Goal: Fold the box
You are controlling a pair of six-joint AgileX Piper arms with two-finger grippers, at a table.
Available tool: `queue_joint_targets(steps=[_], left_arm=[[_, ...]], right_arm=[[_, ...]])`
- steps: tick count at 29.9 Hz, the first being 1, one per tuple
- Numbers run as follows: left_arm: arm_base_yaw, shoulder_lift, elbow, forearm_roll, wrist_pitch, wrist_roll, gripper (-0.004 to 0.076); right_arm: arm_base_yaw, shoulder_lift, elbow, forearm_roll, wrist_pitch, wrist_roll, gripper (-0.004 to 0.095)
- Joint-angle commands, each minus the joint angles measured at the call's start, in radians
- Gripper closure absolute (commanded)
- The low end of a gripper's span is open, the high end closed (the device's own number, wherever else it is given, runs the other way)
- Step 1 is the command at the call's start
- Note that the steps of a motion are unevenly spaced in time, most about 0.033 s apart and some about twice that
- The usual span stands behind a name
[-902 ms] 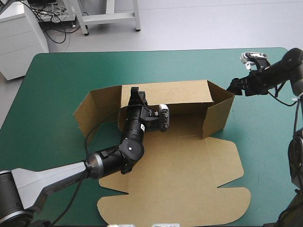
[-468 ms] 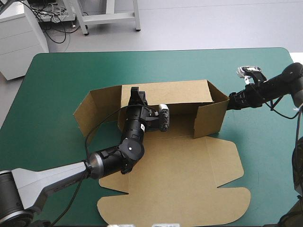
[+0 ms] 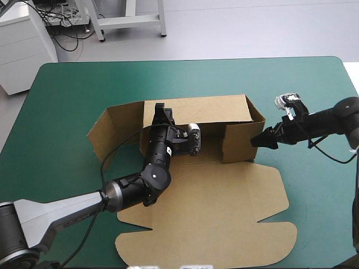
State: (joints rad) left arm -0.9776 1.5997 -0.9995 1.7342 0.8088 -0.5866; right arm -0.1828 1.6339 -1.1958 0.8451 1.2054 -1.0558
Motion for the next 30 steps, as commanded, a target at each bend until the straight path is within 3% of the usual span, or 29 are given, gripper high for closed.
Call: queue_joint_targets(steps=[1, 9, 17, 30], left_arm=[[-0.005, -0.033, -0.023, 0.058, 0.007, -0.008, 0.0756], [-0.005, -0.033, -0.023, 0.058, 0.011, -0.008, 0.0756], [-0.005, -0.033, -0.023, 0.058, 0.009, 0.006, 0.0756], [-0.005, -0.033, -0.023, 0.058, 0.007, 0.006, 0.0756]], right_arm=[[-0.006, -0.073, 0.045, 0.121, -0.036, -0.079, 0.0147], [0.002, -0.084, 0.123, 0.212, -0.136, -0.188, 0.0149], [0.101, -0.1, 0.124, 0.151, -0.225, -0.157, 0.0149], [0.289, -0.301, 0.319, 0.104, -0.684, -0.104, 0.0202]])
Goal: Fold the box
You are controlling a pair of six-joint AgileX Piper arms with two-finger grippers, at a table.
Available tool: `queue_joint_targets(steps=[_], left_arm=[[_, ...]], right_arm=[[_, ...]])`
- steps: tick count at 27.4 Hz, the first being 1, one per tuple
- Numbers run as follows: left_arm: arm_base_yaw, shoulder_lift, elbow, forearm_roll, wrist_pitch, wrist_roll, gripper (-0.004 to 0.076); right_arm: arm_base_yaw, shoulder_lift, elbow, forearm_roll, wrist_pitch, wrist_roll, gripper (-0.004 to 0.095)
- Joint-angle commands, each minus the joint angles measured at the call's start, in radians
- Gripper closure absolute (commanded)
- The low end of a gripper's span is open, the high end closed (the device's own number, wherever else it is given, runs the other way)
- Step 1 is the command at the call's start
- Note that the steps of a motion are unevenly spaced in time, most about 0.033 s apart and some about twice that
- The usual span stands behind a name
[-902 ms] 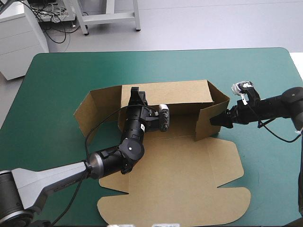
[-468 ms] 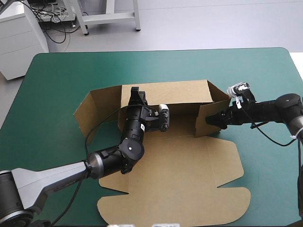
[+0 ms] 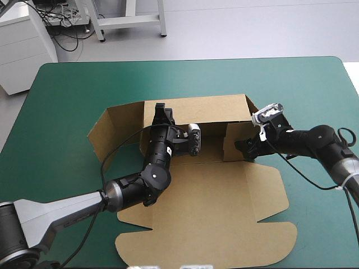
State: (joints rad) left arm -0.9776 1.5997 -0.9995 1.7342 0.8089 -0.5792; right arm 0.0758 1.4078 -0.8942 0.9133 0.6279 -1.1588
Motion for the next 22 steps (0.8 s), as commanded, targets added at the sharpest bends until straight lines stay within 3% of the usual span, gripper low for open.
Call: queue_joint_targets(steps=[1, 5, 16, 18, 19, 20, 21, 22], left_arm=[[-0.005, -0.033, -0.023, 0.058, 0.007, -0.001, 0.0756], [-0.005, -0.033, -0.023, 0.058, 0.007, -0.003, 0.0756], [-0.005, -0.033, -0.023, 0.058, 0.007, -0.003, 0.0756], [-0.005, -0.033, -0.023, 0.058, 0.007, -0.003, 0.0756], [-0.005, -0.033, -0.023, 0.058, 0.007, -0.003, 0.0756], [-0.005, -0.033, -0.023, 0.058, 0.007, -0.003, 0.0756], [-0.005, -0.033, -0.023, 0.058, 0.007, -0.003, 0.0756], [-0.005, -0.033, -0.023, 0.058, 0.007, -0.003, 0.0756]], right_arm=[[0.045, -0.088, 0.033, 0.036, -0.146, -0.001, 0.0202], [0.082, -0.102, 0.05, 0.039, -0.198, -0.001, 0.0223], [0.119, -0.102, 0.05, 0.087, -0.271, -0.006, 0.044], [0.131, -0.102, 0.05, 0.089, -0.283, -0.006, 0.0531], [0.151, -0.1, 0.05, 0.099, -0.316, -0.006, 0.0667], [0.161, -0.1, 0.05, 0.104, -0.335, -0.015, 0.0725], [0.189, -0.1, 0.05, 0.128, -0.364, -0.05, 0.0866], [0.2, -0.1, 0.05, 0.132, -0.375, -0.055, 0.0931]])
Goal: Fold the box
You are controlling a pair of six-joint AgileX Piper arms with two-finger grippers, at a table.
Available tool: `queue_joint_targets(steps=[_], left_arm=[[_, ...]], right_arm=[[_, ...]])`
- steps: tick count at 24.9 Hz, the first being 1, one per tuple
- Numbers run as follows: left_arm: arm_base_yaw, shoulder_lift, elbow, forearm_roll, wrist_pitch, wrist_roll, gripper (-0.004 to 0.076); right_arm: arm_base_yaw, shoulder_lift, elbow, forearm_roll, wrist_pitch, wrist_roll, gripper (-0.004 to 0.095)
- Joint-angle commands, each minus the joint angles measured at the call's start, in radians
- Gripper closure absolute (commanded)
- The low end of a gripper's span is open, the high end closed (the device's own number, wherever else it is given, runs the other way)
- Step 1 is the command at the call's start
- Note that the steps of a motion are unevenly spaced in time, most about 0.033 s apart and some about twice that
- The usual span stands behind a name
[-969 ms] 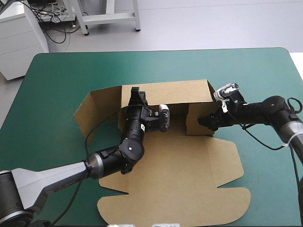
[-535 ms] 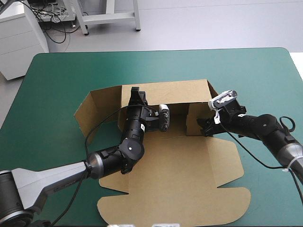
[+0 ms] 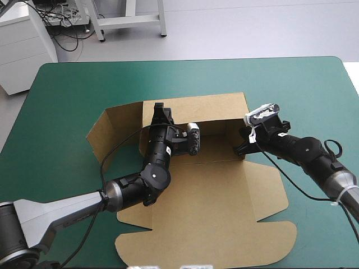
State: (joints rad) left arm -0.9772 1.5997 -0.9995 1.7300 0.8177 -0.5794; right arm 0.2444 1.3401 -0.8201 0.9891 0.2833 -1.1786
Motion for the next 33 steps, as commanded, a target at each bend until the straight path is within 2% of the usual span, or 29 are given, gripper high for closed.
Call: queue_joint_targets(steps=[1, 6, 8, 10, 13, 15, 22, 29, 33], left_arm=[[-0.005, -0.033, -0.023, 0.062, -0.002, -0.003, 0.0756], [-0.005, -0.033, -0.023, 0.062, 0.005, -0.003, 0.0756], [-0.005, -0.033, -0.023, 0.062, 0.005, -0.003, 0.0727], [-0.005, -0.033, -0.023, 0.062, 0.003, -0.003, 0.0607], [0.012, -0.033, -0.023, 0.062, 0.005, -0.008, 0.0312], [0.027, -0.032, -0.023, 0.062, 0.003, -0.044, 0.0247], [0.026, -0.032, -0.023, 0.062, 0.009, -0.057, 0.0248], [-0.1, -0.032, -0.023, 0.062, 0.191, -0.093, 0.0248], [-0.167, -0.032, -0.023, 0.057, 0.239, -0.111, 0.0248]], right_arm=[[0.056, -0.032, -0.024, 0.062, -0.059, -0.035, 0.0931], [0.067, -0.032, -0.024, 0.065, -0.107, -0.029, 0.093], [0.067, -0.032, -0.024, 0.065, -0.124, -0.029, 0.093], [0.067, -0.032, -0.024, 0.065, -0.145, -0.031, 0.0931], [0.067, -0.032, -0.024, 0.065, -0.165, -0.031, 0.0931], [0.067, -0.032, -0.024, 0.065, -0.165, -0.031, 0.093], [0.067, -0.022, -0.024, 0.065, -0.213, -0.027, 0.093], [0.067, 0.037, -0.026, 0.065, -0.361, -0.023, 0.093], [0.067, 0.071, -0.06, 0.065, -0.401, -0.023, 0.0931]])
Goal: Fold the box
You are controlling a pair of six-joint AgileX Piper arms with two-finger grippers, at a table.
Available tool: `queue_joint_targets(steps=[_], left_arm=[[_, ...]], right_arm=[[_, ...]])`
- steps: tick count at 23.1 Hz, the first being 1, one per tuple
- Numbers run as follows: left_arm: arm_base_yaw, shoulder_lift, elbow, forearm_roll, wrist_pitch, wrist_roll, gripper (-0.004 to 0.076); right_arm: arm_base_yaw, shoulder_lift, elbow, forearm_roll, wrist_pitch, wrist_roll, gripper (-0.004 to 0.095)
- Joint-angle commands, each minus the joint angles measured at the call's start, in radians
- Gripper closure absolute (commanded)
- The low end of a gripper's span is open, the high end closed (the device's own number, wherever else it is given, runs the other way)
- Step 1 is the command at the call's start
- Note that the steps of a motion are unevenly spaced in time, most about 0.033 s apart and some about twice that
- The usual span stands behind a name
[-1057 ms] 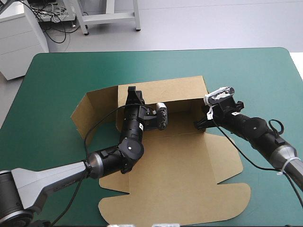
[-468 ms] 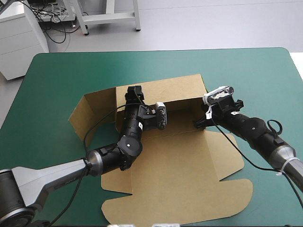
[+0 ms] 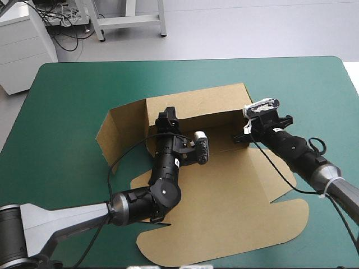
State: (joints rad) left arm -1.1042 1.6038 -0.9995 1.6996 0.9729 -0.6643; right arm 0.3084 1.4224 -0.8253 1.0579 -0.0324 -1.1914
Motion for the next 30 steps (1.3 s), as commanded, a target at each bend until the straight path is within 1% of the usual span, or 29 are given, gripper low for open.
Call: queue_joint_targets(steps=[1, 3, 5, 6, 7, 8, 9, 10, 11, 12, 13, 14, 15, 16, 17, 18, 19, 21, 23, 26, 30], left_arm=[[-0.055, -0.036, -0.023, 0.087, 0.085, -0.018, 0.0248], [-0.092, -0.036, -0.023, 0.077, 0.087, 0.008, 0.0257], [-0.112, -0.04, -0.023, 0.075, 0.045, 0.016, 0.0314], [-0.115, -0.049, -0.023, 0.072, 0.001, 0.04, 0.0428], [-0.115, -0.052, -0.025, 0.066, -0.014, 0.056, 0.0498], [-0.115, -0.054, -0.038, 0.029, -0.035, 0.117, 0.0708], [-0.115, -0.054, -0.063, -0.052, -0.053, 0.177, 0.0738], [-0.115, -0.056, -0.091, -0.133, -0.086, 0.233, 0.0737], [-0.103, -0.066, -0.142, -0.275, -0.163, 0.361, 0.0737], [-0.086, -0.075, -0.176, -0.411, -0.215, 0.468, 0.0737], [-0.043, -0.078, -0.26, -0.63, -0.239, 0.615, 0.0737], [-0.011, -0.078, -0.306, -0.755, -0.233, 0.732, 0.0737], [0.061, -0.074, -0.379, -0.968, -0.187, 0.884, 0.0737], [0.105, -0.074, -0.434, -1.08, -0.141, 0.985, 0.0737], [0.191, -0.072, -0.511, -1.266, -0.05, 1.138, 0.0737], [0.245, -0.072, -0.56, -1.361, 0.013, 1.2, 0.0737], [0.301, -0.072, -0.608, -1.458, 0.072, 1.243, 0.0737], [0.408, -0.072, -0.693, -1.614, 0.154, 1.3, 0.0737], [0.534, -0.072, -0.753, -1.753, 0.205, 1.315, 0.0737], [0.718, -0.072, -0.799, -1.902, 0.229, 1.315, 0.074], [0.951, -0.065, -0.786, -2.042, 0.237, 1.296, 0.0756]], right_arm=[[0.003, -0.004, -0.066, -0.004, -0.09, -0.01, 0.0931], [0.003, 0.016, -0.099, -0.009, -0.098, -0.015, 0.0931], [0.003, 0.03, -0.124, -0.025, -0.103, -0.031, 0.0931], [0.003, 0.036, -0.131, -0.028, -0.103, -0.031, 0.0931], [0.003, 0.037, -0.131, -0.028, -0.103, -0.031, 0.0931], [0.003, 0.04, -0.131, -0.029, -0.101, -0.031, 0.0931], [0.003, 0.041, -0.131, -0.029, -0.094, -0.031, 0.0931], [0.003, 0.041, -0.131, -0.029, -0.085, -0.031, 0.0931], [0.003, 0.041, -0.131, -0.032, -0.082, -0.031, 0.0931], [0.003, 0.041, -0.131, -0.032, -0.073, -0.04, 0.0931], [0.003, 0.041, -0.131, -0.032, -0.062, -0.055, 0.0931], [0.003, 0.041, -0.131, -0.032, -0.056, -0.056, 0.0931], [0.003, 0.041, -0.131, -0.032, -0.045, -0.056, 0.0931], [0.003, 0.041, -0.131, -0.032, -0.043, -0.056, 0.0931], [0.003, 0.041, -0.131, -0.032, -0.043, -0.056, 0.0931], [0.003, 0.041, -0.131, -0.032, -0.043, -0.056, 0.0931], [0.003, 0.041, -0.131, -0.032, -0.043, -0.056, 0.0931], [0.003, 0.041, -0.131, -0.032, -0.041, -0.056, 0.0931], [0.003, 0.041, -0.131, -0.032, -0.041, -0.056, 0.0931], [0.003, 0.041, -0.131, -0.032, -0.041, -0.056, 0.0931], [0.003, 0.041, -0.131, -0.032, -0.041, -0.056, 0.0931]])
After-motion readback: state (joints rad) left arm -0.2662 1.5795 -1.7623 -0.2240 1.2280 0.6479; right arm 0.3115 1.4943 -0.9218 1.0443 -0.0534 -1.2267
